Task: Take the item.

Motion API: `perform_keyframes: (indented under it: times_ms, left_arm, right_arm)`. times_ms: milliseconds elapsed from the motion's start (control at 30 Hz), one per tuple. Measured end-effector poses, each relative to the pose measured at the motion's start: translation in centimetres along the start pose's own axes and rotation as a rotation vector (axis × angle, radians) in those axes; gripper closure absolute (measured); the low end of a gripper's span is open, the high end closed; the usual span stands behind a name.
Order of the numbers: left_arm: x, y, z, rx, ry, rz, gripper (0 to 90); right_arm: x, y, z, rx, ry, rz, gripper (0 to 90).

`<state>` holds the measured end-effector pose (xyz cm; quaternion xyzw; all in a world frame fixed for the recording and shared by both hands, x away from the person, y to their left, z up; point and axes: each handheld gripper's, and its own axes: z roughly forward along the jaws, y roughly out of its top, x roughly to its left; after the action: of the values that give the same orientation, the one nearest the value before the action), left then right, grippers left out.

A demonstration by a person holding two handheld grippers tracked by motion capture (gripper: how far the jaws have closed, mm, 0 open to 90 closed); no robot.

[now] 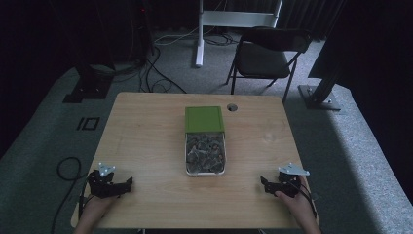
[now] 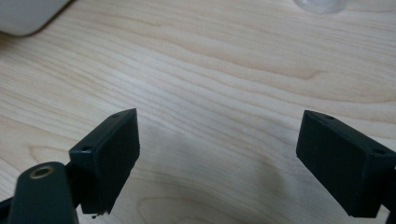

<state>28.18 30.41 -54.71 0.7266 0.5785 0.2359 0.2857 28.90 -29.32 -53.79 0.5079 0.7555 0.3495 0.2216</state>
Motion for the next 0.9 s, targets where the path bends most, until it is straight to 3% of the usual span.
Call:
perform_keyframes:
  times_ms: [900]
  left_arm:
    - [0.0, 0.0, 0.0, 0.000, 0.000, 0.000, 1.7]
  right_arm:
    - [1.4, 4.5, -2.5, -0.093, 0.015, -0.035, 13.2]
